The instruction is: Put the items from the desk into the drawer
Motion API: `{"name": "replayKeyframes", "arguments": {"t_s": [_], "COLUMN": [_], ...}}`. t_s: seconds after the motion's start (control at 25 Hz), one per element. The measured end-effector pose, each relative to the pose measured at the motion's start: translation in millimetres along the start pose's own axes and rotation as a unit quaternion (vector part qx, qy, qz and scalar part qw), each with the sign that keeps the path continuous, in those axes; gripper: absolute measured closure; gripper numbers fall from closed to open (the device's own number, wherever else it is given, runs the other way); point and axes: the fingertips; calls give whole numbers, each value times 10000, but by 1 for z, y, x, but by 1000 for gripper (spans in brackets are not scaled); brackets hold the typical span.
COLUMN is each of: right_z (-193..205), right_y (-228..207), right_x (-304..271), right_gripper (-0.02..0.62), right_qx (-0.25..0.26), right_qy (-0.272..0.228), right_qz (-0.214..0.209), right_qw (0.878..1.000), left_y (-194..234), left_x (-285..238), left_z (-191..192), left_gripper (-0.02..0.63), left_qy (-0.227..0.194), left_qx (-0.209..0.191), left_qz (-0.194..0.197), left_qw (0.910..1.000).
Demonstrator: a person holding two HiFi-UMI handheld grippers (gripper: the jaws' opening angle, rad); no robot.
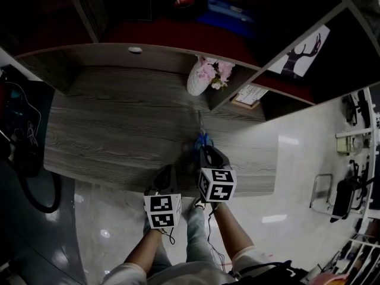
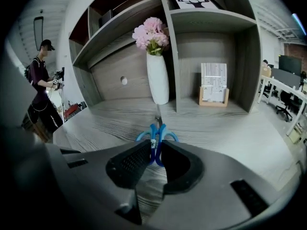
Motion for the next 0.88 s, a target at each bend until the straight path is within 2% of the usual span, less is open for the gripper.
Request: {"name": "replayKeyframes", "arguments": {"t_s": [0.48,0.88], "right_z": [-7,-8], "right_y": [-29,-56], "right_x": [76,139], "right_gripper": [528,528], "right_qx": [-167,-375], "right_qy": [-220,-447], "right_qz": [357,700], "right_qw": [9990,9958], "left_y": [-55,-108], "left_x": [33,56], "left_z": [-14,-24], "left_gripper": [607,607], "left_qy": [-193,-252], "left_qx": [-132,-450], "left_qz": [310,737], "left_qw": [9992,9959]}}
Point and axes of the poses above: the fingertips, and each gripper's own axes: x backward along the fingers, y to its left, z out of its underside, and after that the axes turned 8 degrees about -y, right-handed
